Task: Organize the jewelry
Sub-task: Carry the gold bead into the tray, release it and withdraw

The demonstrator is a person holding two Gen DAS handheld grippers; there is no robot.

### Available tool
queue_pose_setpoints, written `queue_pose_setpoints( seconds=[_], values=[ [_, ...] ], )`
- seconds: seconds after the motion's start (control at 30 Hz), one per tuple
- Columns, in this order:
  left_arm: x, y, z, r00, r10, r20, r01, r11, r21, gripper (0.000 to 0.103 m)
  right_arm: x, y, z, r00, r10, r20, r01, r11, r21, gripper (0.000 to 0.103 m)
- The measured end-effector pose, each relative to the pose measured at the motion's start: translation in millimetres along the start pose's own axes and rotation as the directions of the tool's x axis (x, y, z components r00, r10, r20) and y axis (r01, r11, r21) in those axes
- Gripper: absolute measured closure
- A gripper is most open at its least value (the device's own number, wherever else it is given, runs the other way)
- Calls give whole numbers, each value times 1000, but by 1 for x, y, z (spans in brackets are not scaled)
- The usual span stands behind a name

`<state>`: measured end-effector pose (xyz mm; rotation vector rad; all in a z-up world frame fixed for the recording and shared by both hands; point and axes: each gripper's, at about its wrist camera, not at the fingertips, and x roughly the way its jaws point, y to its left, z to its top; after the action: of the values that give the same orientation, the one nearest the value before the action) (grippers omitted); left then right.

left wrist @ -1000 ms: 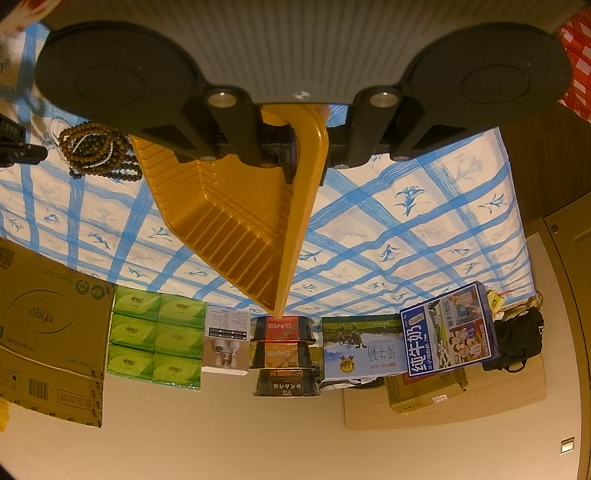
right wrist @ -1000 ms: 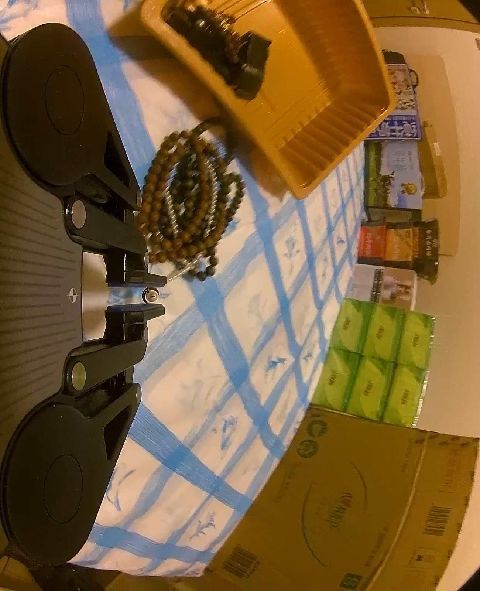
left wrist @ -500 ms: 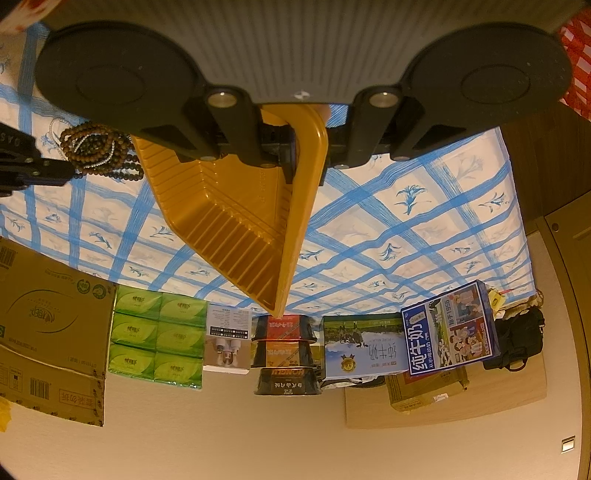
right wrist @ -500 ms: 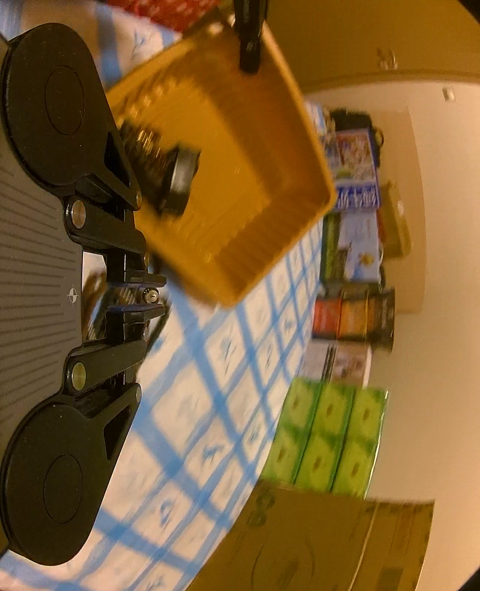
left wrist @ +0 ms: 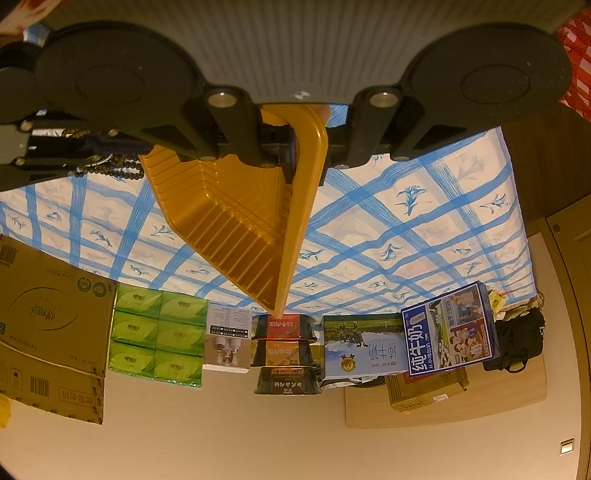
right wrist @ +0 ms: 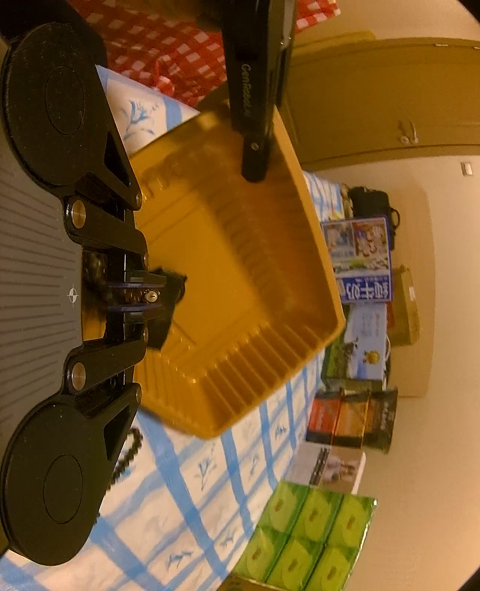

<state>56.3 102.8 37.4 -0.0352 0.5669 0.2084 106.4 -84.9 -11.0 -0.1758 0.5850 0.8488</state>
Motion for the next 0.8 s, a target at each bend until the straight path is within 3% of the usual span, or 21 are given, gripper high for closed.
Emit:
queue_pose_setpoints(
  seconds=[0.2,0.33,0.57,0.8],
  values=[
    [0,0,0,1000,0,0,0,1000,0,96,9,4,-3,1000,20,-15,-20,1000,-8,93],
    [0,0,0,1000,0,0,0,1000,0,96,2,-6,-5,1000,8,-1,-8,999,34,76],
    [0,-1,0,1000,0,1,0,1000,0,96,-33,-40,-31,991,-132,-10,133,983,128,73],
    [0,-1,0,1000,1,1,-1,1000,3,96,-67,-86,-73,949,-305,-83,316,918,240,72]
  ],
)
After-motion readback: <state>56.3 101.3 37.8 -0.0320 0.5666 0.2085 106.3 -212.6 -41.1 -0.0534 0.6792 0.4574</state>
